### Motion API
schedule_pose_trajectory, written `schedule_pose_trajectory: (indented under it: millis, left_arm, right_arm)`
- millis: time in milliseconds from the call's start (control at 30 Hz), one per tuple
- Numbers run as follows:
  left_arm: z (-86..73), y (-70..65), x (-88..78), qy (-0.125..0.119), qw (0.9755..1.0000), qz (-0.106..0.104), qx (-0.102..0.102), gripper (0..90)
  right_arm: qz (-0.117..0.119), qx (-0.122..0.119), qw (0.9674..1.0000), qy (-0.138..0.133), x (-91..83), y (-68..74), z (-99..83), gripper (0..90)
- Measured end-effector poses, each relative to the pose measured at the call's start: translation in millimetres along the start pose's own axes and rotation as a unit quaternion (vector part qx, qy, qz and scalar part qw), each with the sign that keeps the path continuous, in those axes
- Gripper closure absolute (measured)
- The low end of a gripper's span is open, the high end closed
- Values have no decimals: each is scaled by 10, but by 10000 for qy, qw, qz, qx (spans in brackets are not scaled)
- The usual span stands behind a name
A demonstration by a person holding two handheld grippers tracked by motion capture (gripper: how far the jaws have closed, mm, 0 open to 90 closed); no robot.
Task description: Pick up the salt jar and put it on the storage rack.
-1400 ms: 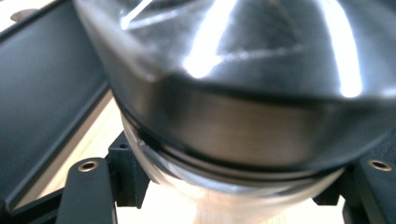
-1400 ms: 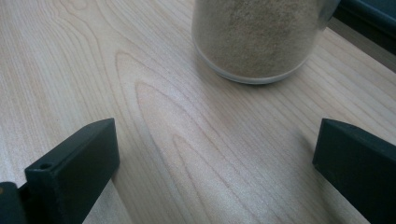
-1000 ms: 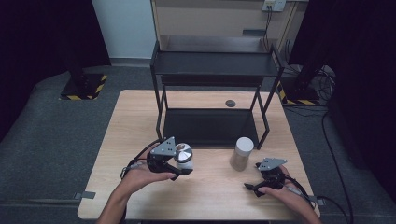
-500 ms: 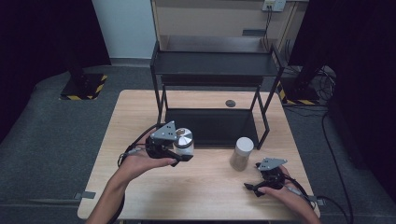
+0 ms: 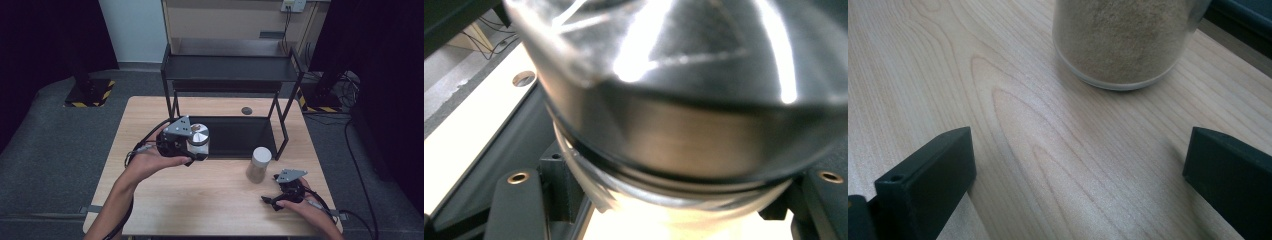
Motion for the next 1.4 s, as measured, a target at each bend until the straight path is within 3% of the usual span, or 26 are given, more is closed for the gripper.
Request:
schedule_pose_trajectory:
  millis: [367,733,1400]
  left_arm:
    - [246,124,-38,-29,10000,5,76,296]
    - [416,269,9,-8,10000,51,-22,296]
    - [699,499,-127,-127,9998,110,-41,295]
  right_arm:
    - [0,1,10000,-2,0,0,0,12]
    - [1,1,10000,-1,0,0,0,12]
    - [1,1,10000,-1,0,0,0,12]
Point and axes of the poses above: each handheld gripper's, and its own axes: x roughly forward along the jaws, z roughly out of its top, y roughly to its left, the point moved 4 cm from there along x, roughly forward along the jaws, and after that the axes turned 6 degrees about z, right-handed, at the moved point
